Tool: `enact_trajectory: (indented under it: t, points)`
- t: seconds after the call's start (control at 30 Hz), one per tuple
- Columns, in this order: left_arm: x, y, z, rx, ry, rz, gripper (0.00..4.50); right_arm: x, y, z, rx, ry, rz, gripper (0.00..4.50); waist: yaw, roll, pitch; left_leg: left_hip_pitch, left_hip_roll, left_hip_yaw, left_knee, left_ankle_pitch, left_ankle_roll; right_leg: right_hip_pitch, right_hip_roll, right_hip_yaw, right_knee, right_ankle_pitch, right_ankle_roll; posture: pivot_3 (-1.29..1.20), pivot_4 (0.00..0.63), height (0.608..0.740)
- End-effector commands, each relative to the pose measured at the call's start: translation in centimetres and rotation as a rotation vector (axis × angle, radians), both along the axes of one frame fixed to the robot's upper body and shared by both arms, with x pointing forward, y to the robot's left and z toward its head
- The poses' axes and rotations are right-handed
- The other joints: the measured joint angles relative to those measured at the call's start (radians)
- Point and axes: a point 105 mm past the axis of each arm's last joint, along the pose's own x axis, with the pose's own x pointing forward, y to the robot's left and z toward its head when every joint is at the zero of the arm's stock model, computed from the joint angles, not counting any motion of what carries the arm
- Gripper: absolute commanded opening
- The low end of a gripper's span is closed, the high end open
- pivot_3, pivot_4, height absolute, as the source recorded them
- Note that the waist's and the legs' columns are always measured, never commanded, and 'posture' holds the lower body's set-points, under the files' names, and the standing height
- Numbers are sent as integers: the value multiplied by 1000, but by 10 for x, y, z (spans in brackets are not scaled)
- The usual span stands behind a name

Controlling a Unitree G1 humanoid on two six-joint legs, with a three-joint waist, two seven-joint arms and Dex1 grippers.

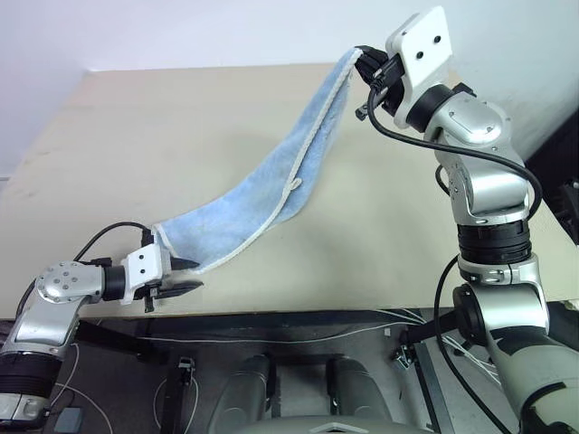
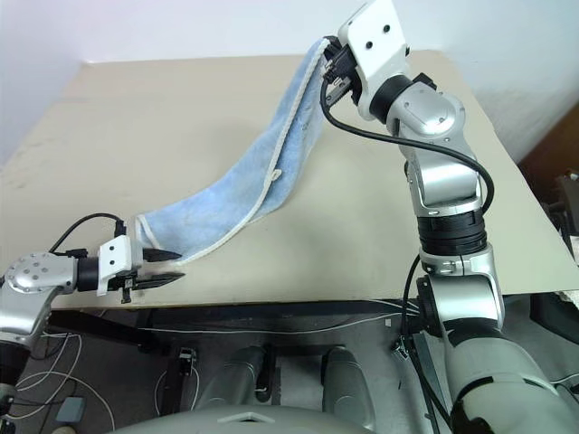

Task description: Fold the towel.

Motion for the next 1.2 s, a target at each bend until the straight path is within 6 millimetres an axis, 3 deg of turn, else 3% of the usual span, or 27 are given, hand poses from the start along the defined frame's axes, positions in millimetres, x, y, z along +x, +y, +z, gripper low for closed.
enact_trajectory:
  t: [0.03,0.1,0.27,0.4,0.47,0.53,0.67,0.77,1.1,1.2]
  points:
    - [11,21,-2,35,-23,130,453,-11,-4,17,3,-72,-1,0,-1,0,0,0,0,0,0,0,0,0,0,0,1,0,0,0,150,740]
    - [13,25,-1,34,-21,153,64,-11,-4,16,0,-71,-2,0,-2,0,0,1,0,-1,0,0,0,0,0,0,1,1,-1,0,150,740]
    - [15,26,7,20,-37,153,64,-10,-3,14,-5,-65,-2,0,-5,0,0,1,0,-1,0,2,2,-1,2,1,2,1,-1,0,150,740]
    - [18,17,30,-144,-34,156,64,-10,-2,13,-6,-67,3,0,-6,0,0,0,1,-1,0,2,2,-1,2,1,2,1,0,0,150,740]
    - [20,13,50,-224,-48,152,64,-9,-3,13,-1,-66,0,0,-7,0,0,-3,2,-1,1,3,1,-2,3,1,2,2,2,0,150,740]
    - [30,16,85,-349,-65,194,64,-8,-9,12,0,-63,-14,0,-3,-1,1,-7,2,-1,3,3,1,-3,4,1,2,2,3,0,150,740]
    - [52,36,160,-620,-168,279,64,-2,-24,13,-1,-44,-47,0,-1,-6,4,-9,2,-3,4,3,0,-4,7,-1,1,2,4,0,150,740]
    - [69,48,192,-743,-249,326,64,12,-47,9,-17,7,-124,0,-4,-6,4,-9,1,-2,3,3,0,-2,7,-1,-1,2,4,0,150,740]
    - [115,85,222,-789,-424,541,64,46,-83,-10,-63,130,-254,0,-14,-9,5,-9,0,0,3,4,0,-5,10,0,2,2,6,0,150,740]
    - [125,88,228,-760,-467,604,64,53,-91,-13,-104,132,-291,0,-13,-10,6,-9,-1,1,3,4,0,-4,9,0,1,2,7,0,150,740]
